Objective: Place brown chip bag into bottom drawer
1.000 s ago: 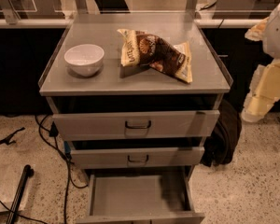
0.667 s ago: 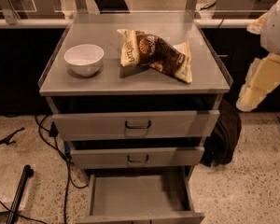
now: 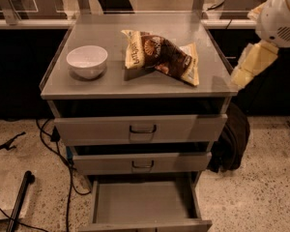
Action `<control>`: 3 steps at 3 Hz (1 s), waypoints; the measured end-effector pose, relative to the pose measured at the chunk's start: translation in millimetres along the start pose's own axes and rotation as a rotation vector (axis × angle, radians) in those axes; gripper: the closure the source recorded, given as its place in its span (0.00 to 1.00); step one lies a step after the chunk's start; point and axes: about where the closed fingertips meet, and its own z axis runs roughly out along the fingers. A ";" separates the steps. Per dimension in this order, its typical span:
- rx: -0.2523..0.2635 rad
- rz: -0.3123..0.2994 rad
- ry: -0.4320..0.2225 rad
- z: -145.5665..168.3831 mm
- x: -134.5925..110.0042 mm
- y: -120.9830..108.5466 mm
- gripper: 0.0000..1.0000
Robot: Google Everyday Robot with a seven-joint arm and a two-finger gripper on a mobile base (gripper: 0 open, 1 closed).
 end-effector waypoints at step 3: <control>-0.012 0.051 -0.203 84.3 -62.0 -37.4 0.00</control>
Offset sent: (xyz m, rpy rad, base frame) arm 0.0999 0.0603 -0.0348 0.2342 -0.0654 0.0410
